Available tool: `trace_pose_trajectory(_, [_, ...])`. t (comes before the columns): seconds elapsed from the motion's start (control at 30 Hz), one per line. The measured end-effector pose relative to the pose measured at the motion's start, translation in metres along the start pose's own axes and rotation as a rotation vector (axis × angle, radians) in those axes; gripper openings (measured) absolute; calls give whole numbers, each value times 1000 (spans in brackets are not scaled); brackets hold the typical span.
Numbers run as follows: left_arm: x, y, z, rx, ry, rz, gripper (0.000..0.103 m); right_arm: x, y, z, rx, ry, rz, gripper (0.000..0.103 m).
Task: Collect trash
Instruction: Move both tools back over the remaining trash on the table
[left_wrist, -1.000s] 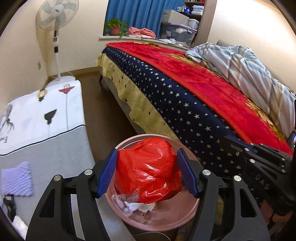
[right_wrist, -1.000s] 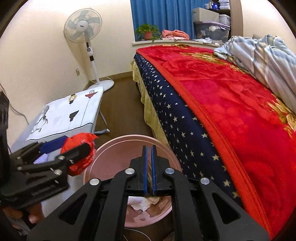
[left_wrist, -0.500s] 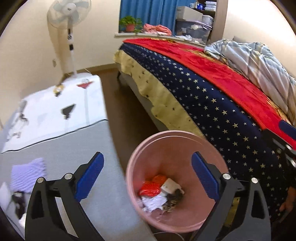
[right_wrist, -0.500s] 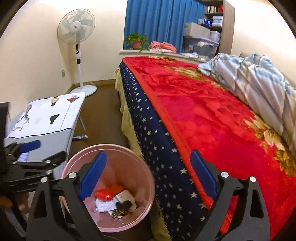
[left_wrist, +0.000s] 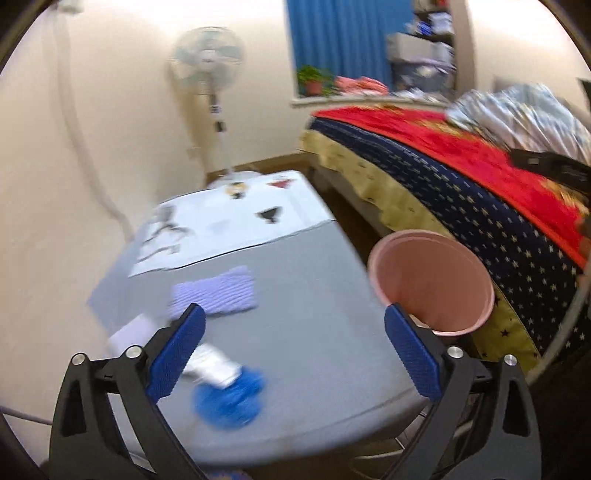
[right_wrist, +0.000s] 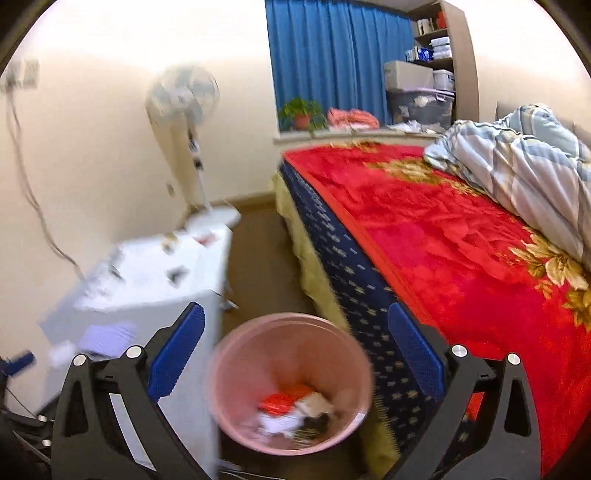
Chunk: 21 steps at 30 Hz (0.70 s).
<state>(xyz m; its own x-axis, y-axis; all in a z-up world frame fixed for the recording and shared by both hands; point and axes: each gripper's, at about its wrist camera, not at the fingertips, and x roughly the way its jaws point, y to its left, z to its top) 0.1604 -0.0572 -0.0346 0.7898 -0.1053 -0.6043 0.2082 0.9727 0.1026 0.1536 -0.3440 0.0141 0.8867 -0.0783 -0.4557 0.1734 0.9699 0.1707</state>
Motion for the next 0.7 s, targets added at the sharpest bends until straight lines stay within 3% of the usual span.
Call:
trace_pose_trajectory(0.13, [-27,37,-11,-50,-39,97,95,-41,19,-8,14,-56,41,98])
trace_pose_trajectory(0.3, [-41,63,-19,-87,-43,131,95,-81,40,-36,-10,-129,57,98])
trace_pose_trajectory(0.5, [-49,74,-24,-132,-49,154,95,-76,63,-68,-78,-48,87,98])
trace_pose_trajectory(0.7, [-55,76,-29,-147,-62,157,95,-76,66,-75,-130,-60,55,98])
